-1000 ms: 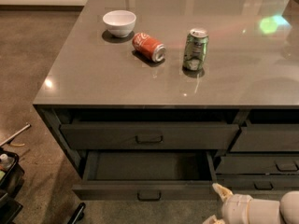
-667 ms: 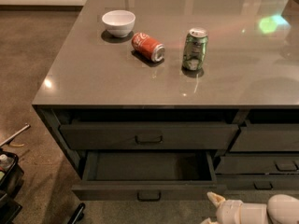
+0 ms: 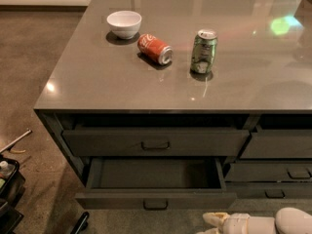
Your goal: Close middle drawer
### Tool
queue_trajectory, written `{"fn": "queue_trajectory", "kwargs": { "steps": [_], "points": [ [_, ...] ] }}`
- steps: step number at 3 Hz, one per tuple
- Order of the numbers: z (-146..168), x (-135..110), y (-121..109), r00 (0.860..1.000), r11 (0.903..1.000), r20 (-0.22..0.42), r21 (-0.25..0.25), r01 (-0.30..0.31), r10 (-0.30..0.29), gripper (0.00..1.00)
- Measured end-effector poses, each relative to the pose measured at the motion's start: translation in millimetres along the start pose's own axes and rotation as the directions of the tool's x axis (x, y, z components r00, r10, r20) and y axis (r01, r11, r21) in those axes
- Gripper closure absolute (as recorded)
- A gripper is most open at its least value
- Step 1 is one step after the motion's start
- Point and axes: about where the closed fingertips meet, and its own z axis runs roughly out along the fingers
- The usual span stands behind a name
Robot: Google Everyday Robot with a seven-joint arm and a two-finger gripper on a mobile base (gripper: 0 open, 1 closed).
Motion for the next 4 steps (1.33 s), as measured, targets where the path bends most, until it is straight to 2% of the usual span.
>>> {"fn": "queue_trajectory", "kwargs": {
  "steps": [1,2,3,4],
  "points": [
    [0.0,0.0,0.0,1.0,1.0,0.0,0.0,0.0,0.0,0.63],
    [6.1,-0.8,-7.2,0.999,1.0,0.034,-0.003,-0.002,0.002,0.87],
    [27.5,-7.5,-40.0,0.983,0.9987,0.182,0.051,-0.005,-0.005,1.0],
    [43.8,-12.2,-71.7,0.964,0.9919,0.266,0.126,-0.018,-0.017,1.0]
  ]
}}
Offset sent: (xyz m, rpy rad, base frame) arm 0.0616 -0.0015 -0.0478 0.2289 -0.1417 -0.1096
